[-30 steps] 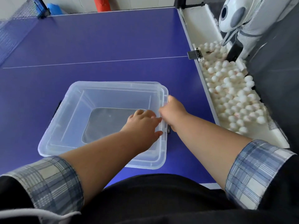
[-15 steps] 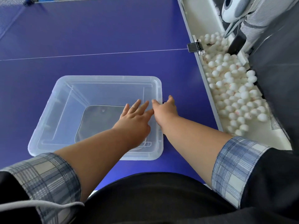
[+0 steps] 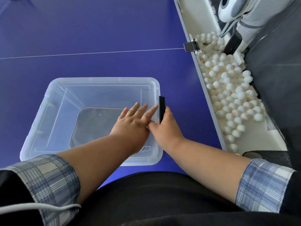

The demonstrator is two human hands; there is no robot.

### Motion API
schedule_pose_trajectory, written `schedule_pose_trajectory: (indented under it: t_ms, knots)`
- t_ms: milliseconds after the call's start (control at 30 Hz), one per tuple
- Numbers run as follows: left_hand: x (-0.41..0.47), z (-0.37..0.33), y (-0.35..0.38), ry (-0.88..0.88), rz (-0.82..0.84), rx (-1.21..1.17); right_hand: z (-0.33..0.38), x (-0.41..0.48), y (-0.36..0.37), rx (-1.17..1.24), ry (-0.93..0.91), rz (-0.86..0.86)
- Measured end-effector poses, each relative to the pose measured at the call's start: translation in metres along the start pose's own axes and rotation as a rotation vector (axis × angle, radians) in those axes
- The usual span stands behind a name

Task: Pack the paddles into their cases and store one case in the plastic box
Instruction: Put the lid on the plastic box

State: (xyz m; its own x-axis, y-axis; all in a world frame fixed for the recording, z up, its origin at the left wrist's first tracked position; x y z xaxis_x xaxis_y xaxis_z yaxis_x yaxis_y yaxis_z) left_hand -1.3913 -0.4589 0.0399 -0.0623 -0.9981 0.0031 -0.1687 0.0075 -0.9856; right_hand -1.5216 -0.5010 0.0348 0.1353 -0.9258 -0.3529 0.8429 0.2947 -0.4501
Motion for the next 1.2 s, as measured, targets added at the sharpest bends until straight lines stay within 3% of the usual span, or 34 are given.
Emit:
schedule_pose_trajectory:
  t_ms: [233, 467, 767, 900, 967, 1067, 1200]
  knots:
    - [0.005, -0.004, 0.002, 0.092, 0.080, 0.126, -0.005, -0.004, -0.003, -0.006, -0.027, 0.056]
    - [0.004, -0.006, 0.001, 0.068, 0.034, 0.069, -0.001, -0.010, -0.008, 0.225, 0.008, 0.081]
    - [0.001, -0.005, 0.001, 0.024, -0.029, -0.024, -0.002, -0.004, 0.004, 0.045, -0.034, 0.066]
    - [-0.001, -0.003, -0.004, 0.027, -0.025, -0.047, 0.002, -0.006, 0.008, -0.114, -0.065, -0.002]
    - [-0.003, 0.002, -0.007, 0.026, -0.071, -0.116, 0.007, -0.009, 0.009, -0.308, -0.203, -0.050]
    - [-0.013, 0.022, -0.018, -0.146, -0.170, -0.392, 0.021, -0.012, 0.016, -0.679, -0.472, -0.077]
    - [-0.046, 0.077, -0.025, -0.197, -0.184, -0.274, 0.037, -0.012, 0.046, -0.921, -0.545, 0.023]
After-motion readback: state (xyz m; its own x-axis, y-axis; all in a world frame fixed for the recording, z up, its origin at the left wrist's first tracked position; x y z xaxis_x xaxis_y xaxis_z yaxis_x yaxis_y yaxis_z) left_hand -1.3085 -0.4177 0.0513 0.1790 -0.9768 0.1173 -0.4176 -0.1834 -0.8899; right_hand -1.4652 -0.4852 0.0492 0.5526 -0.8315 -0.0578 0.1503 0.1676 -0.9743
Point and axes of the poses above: each hand's wrist, its own x-axis towards the middle knuckle, its own y-axis out of the palm, z = x × y, the point moved 1 cm from there along x, towards the middle knuckle, and after that the axes turned 6 degrees about -z, right-handed, at the moved point
